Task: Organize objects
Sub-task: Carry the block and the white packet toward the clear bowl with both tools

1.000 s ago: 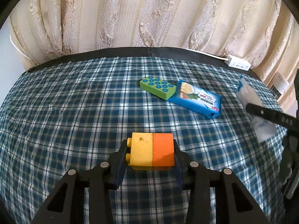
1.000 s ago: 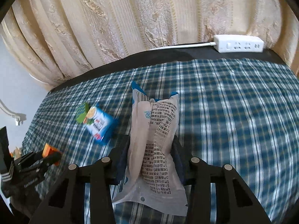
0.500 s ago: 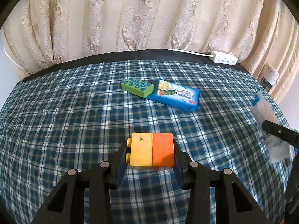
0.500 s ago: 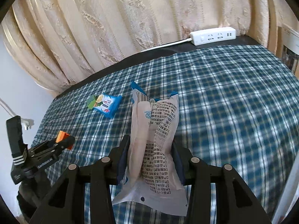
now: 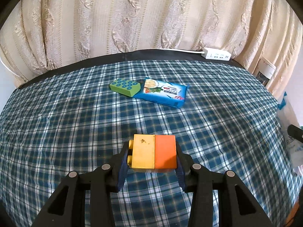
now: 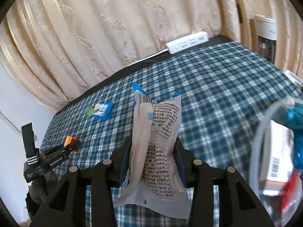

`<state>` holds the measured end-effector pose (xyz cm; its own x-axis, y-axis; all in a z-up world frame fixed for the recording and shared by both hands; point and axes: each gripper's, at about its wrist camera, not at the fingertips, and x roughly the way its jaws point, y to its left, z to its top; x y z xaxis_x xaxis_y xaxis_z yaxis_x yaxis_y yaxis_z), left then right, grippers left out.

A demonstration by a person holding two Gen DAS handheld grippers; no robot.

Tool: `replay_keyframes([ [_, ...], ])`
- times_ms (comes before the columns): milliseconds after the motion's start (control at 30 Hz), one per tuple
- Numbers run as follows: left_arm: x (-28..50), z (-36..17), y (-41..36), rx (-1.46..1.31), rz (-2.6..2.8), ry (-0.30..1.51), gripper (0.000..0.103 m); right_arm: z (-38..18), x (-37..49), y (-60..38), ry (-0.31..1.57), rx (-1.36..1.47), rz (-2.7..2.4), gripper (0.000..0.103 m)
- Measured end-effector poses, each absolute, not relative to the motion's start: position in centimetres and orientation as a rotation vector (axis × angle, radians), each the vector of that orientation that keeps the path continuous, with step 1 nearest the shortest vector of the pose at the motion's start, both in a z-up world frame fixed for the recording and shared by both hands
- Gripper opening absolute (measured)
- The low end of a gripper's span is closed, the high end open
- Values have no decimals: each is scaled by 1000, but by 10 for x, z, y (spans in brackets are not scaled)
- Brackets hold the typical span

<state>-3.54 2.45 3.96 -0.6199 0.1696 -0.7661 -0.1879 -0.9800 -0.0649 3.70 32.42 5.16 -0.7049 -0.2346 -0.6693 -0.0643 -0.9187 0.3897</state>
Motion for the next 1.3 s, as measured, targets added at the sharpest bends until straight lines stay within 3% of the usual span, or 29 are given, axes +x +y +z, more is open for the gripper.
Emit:
replay_keyframes([
  [1300,-9,44,80,-1234,2581,162,45,62,191,509,-1182,1006,-3187,44],
])
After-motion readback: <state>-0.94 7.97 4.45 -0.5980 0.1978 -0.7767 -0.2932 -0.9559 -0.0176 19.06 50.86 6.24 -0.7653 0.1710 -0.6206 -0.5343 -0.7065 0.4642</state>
